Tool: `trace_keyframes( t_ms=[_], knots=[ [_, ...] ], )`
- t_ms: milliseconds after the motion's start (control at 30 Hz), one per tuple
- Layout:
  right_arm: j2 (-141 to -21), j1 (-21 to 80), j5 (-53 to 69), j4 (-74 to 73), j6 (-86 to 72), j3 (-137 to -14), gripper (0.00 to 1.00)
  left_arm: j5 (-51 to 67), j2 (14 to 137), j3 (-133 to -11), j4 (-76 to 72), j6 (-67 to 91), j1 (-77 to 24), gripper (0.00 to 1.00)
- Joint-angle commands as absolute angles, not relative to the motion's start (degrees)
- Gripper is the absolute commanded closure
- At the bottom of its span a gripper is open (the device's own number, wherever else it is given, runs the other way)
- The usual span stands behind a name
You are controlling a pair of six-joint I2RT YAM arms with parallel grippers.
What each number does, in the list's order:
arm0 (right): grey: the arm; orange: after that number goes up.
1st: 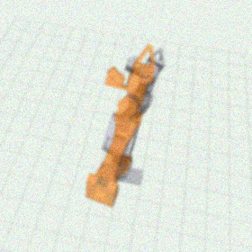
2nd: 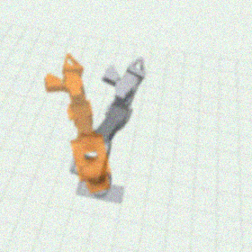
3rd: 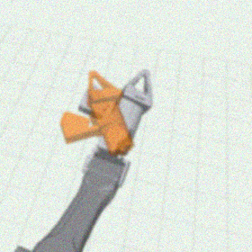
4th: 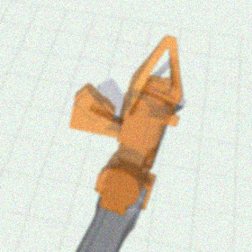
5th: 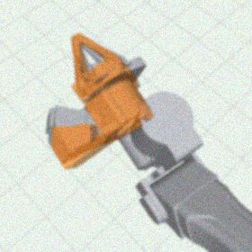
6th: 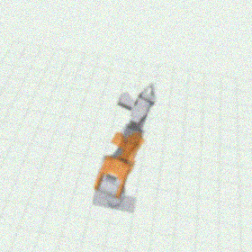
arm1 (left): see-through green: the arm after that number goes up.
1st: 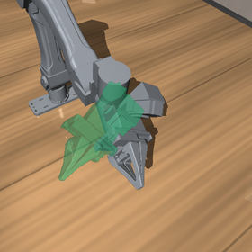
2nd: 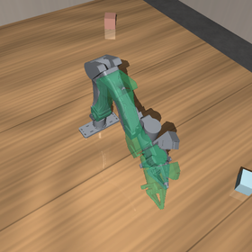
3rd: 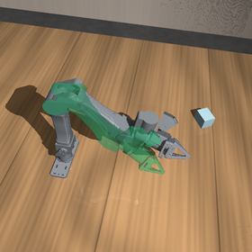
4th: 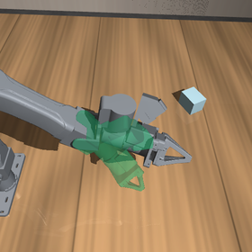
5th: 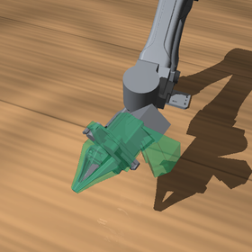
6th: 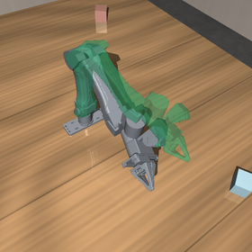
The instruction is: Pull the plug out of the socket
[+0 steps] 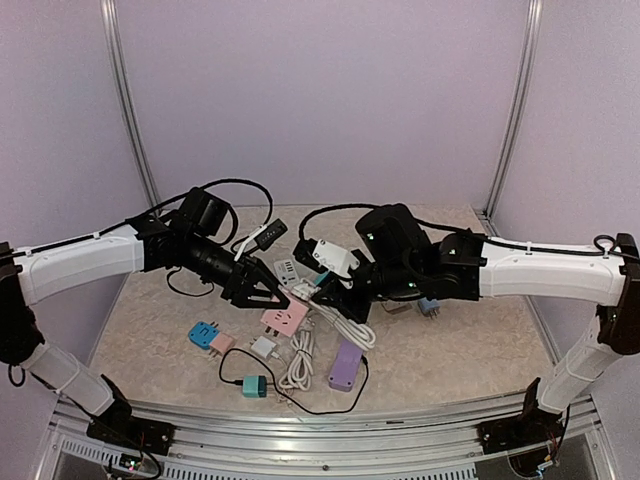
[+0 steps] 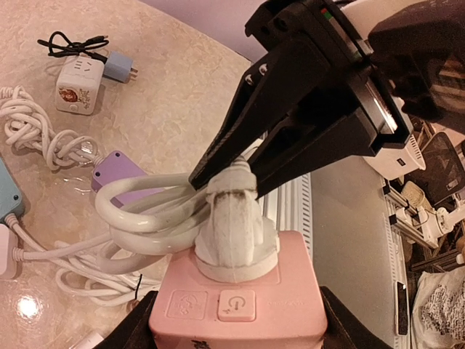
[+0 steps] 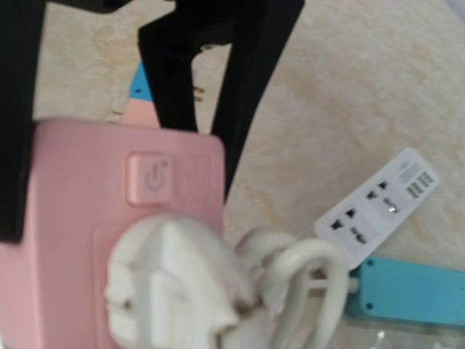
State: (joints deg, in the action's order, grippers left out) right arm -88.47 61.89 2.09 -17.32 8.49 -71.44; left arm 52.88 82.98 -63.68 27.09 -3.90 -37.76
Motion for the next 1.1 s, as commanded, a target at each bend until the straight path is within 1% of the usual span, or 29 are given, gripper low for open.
trace_keyframes(
  t_ms=[0,200,300,433,500,600,767,967,1067],
  knots=[
    [-83.61,59.76,6.82,-6.79,2.86,-71.93,1.0,50.74,81.86,-63.72,29.15,-8.52,-39.81,1.0],
    [-83.59,59.8,7.28,-7.14,3.26,-71.35,1.0,50.89,81.48,-63.62,28.21,-7.53,-38.98,1.0],
    [-83.44,60.4,5.84,-6.84,4.06,-70.62,1.0,53.08,81.4,-63.42,26.81,-5.86,-37.09,1.0],
    [-84.03,63.23,0.71,-7.22,6.65,-70.7,1.0,57.69,81.33,-62.79,23.61,-2.5,-33.82,1.0],
    [-84.58,65.32,-3.79,-7.44,8.24,-71.1,1.0,59.01,81.38,-62.66,22.6,-1.03,-32.28,1.0],
    [-85.31,68.03,-8.56,-7.67,10.08,-71.89,1.0,58.36,82.29,-62.75,22.09,0.99,-30.49,1.0],
    [-85.97,70.59,-13.2,-7.88,12.11,-73.03,1.0,57.19,83.61,-62.92,21.89,3.05,-29.06,1.0],
    [-86.4,70.31,-14.05,-8.53,10.84,-74.16,1.0,57.29,84.48,-63.11,22.2,2.99,-28.87,1.0],
    [-85.56,68.0,-10.38,-8.26,8.35,-73.89,1.0,58.03,83.13,-62.47,21.32,1.89,-29.82,1.0]
  ],
)
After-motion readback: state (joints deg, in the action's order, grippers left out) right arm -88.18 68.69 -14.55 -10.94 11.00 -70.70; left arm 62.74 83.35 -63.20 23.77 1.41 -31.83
